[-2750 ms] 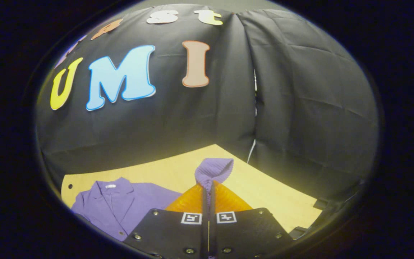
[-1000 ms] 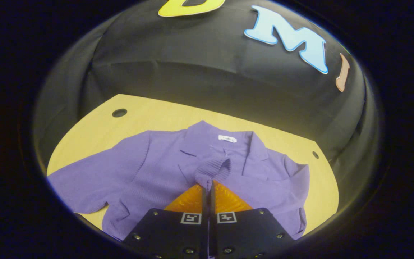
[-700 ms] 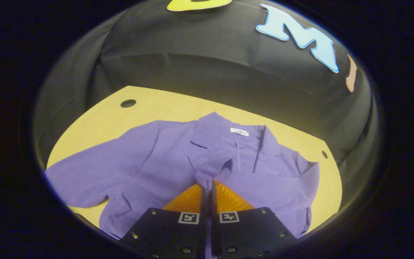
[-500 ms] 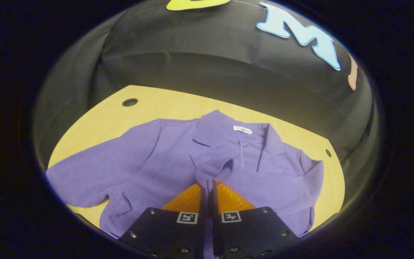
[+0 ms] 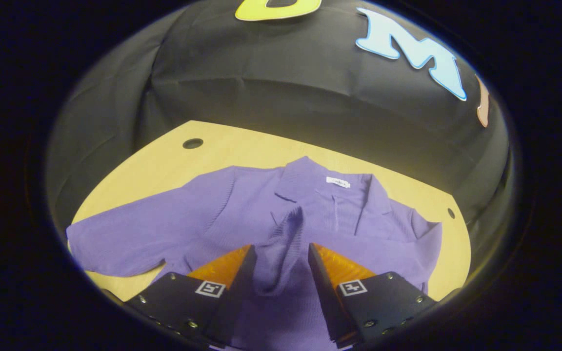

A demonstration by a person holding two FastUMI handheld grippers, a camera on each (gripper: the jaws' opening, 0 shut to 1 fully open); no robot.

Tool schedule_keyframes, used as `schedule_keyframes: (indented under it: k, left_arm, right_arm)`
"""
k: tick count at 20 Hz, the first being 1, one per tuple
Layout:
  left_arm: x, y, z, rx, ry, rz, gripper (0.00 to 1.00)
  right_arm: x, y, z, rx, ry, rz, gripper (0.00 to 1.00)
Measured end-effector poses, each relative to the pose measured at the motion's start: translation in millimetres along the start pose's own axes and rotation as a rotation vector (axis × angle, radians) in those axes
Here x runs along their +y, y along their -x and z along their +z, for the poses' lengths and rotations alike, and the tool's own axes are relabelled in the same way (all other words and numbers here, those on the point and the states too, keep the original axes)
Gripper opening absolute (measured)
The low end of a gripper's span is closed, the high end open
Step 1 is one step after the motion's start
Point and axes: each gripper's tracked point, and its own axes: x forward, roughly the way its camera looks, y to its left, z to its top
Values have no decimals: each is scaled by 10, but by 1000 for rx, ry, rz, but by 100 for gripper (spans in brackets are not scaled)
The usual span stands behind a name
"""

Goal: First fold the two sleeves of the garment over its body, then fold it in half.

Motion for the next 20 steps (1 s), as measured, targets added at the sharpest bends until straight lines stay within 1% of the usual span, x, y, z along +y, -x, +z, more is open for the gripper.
schedule_keyframes:
  k: [3,4,5,6,8,9,10,11,12,13,14,15,16,17,18,20]
  left_arm:
    - [50,8,6,-3,-4,47,92]
    - [73,8,-26,4,11,65,92]
    - [119,36,-69,12,26,92,95]
    - [188,64,-112,27,36,120,92]
    - [420,188,-260,46,49,168,92]
    - [473,212,-320,58,58,188,92]
    - [548,209,-400,82,67,216,95]
    - [636,210,-506,114,79,252,92]
    - [714,198,-599,139,99,276,92]
    - [780,166,-666,165,119,306,95]
    - [846,139,-783,195,138,326,92]
    - [929,171,-920,232,153,353,95]
    - [1001,177,-1047,267,166,376,92]
    - [1086,178,-1167,294,179,400,92]
    - [1164,177,-1248,316,191,424,95]
    - [1329,200,-1411,357,201,477,95]
  right_arm:
    - [48,144,52,-34,-11,32,70]
    - [74,199,91,-50,-19,48,84]
    - [61,261,126,-65,-20,56,87]
    - [48,347,182,-85,-21,60,88]
    - [11,521,329,-150,-25,57,89]
    - [0,648,392,-179,-30,54,92]
    - [7,761,446,-203,-37,61,92]
    - [7,873,502,-226,-43,68,92]
    - [-23,1004,569,-254,-46,69,92]
    - [-60,1137,633,-284,-47,63,92]
    - [-104,1265,686,-312,-49,55,91]
    - [-131,1387,721,-335,-55,52,91]
    - [-178,1499,756,-355,-61,49,90]
    - [-238,1589,782,-374,-66,43,91]
    - [-300,1687,804,-389,-69,34,91]
    - [-428,1836,818,-409,-75,11,91]
